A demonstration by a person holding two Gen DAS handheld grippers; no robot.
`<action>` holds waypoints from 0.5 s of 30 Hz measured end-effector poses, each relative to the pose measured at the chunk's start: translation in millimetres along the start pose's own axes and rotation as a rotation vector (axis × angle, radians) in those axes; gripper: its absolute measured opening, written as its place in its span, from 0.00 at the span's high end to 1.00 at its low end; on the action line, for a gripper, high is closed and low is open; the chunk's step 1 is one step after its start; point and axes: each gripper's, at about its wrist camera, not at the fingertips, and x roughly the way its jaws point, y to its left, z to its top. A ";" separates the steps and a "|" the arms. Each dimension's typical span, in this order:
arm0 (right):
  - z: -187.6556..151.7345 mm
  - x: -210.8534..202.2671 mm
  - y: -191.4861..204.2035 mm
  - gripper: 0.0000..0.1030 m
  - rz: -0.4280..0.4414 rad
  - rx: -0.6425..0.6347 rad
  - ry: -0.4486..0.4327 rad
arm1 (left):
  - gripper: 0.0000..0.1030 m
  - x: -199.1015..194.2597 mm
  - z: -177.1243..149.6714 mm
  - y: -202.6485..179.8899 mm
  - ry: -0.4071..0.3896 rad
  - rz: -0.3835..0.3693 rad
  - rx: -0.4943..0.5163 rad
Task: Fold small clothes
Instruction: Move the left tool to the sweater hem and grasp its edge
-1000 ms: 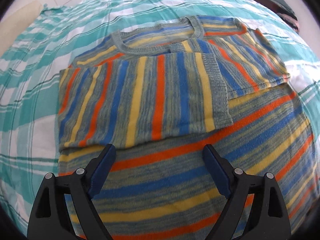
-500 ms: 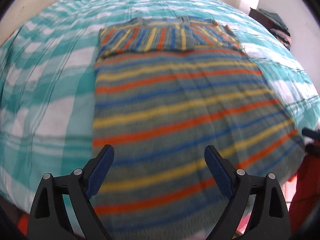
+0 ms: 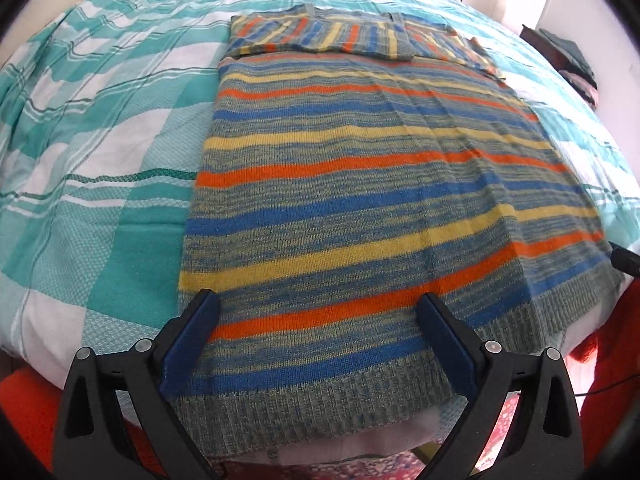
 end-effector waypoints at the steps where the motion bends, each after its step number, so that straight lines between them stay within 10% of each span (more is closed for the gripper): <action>1: -0.9 0.5 0.6 0.28 0.000 0.005 -0.001 | 0.03 0.2 -0.4 0.1 -0.001 -0.001 0.002; 15: -1.8 4.3 0.0 0.28 -0.010 0.005 0.004 | 0.01 1.5 -1.7 -3.7 0.027 0.010 0.041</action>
